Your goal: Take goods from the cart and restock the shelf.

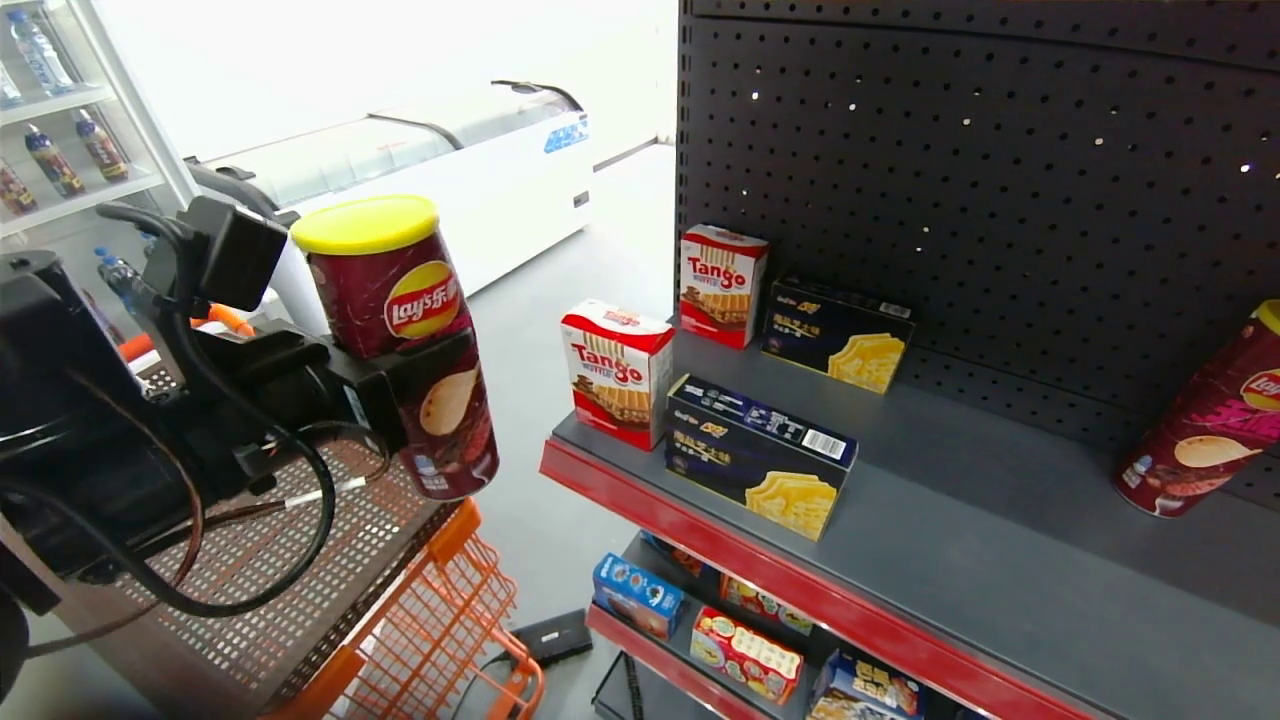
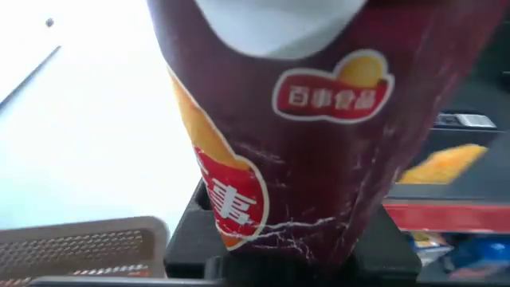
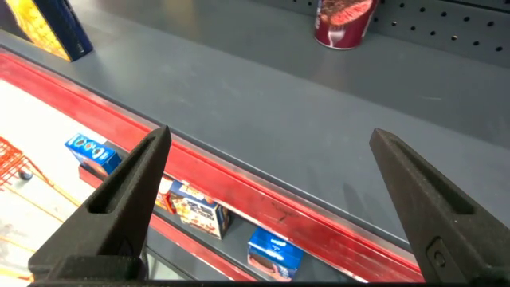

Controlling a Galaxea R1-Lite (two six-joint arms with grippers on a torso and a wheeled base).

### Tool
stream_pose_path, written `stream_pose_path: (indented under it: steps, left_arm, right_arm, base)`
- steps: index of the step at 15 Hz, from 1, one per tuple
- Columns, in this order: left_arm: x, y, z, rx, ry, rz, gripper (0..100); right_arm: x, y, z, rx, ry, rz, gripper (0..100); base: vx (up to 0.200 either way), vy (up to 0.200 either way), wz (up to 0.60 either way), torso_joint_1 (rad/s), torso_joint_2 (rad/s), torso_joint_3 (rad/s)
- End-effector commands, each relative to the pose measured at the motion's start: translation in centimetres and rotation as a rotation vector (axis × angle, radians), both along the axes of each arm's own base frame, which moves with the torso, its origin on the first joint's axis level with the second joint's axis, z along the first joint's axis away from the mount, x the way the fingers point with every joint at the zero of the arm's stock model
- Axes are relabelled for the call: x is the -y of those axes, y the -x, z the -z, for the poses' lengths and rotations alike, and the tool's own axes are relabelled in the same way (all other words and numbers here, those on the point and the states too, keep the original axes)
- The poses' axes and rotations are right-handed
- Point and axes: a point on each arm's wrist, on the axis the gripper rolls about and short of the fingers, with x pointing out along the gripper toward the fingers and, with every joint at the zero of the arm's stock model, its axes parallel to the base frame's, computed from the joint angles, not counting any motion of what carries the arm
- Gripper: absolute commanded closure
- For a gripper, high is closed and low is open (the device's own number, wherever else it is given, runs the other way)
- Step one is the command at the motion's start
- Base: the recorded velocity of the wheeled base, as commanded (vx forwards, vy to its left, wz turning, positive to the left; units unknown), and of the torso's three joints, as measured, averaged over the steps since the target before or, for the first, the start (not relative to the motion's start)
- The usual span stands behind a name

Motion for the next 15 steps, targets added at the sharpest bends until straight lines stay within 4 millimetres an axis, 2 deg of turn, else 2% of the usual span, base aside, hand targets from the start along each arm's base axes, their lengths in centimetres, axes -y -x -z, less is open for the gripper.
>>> stream_pose_path:
  steps: [1, 8, 12, 15]
  left_arm:
    - [0.9, 0.9, -0.3, 0.012, 0.002, 0.059, 100]
    - [2.0, 1.3, -0.2, 0.051, 0.003, 0.179, 100]
    - [2.3, -0.2, -1.4, 0.073, 0.015, 0.17, 100]
    - [2.1, 0.5, 0.1, 0.028, -0.002, 0.18, 100]
  right_arm:
    - [0.0, 0.0, 0.0, 0.001, 0.0, -0.001, 0]
    - [0.0, 0.0, 0.0, 0.001, 0.0, -0.001, 0]
    - [0.0, 0.0, 0.0, 0.001, 0.0, -0.001, 0]
    - [0.0, 0.0, 0.0, 0.001, 0.0, -0.001, 0]
  base:
    - [0.0, 0.0, 0.0, 0.0, 0.0, 0.0]
    - [0.0, 0.0, 0.0, 0.0, 0.0, 0.0]
    - [0.0, 0.0, 0.0, 0.0, 0.0, 0.0]
    - [0.0, 0.0, 0.0, 0.0, 0.0, 0.0]
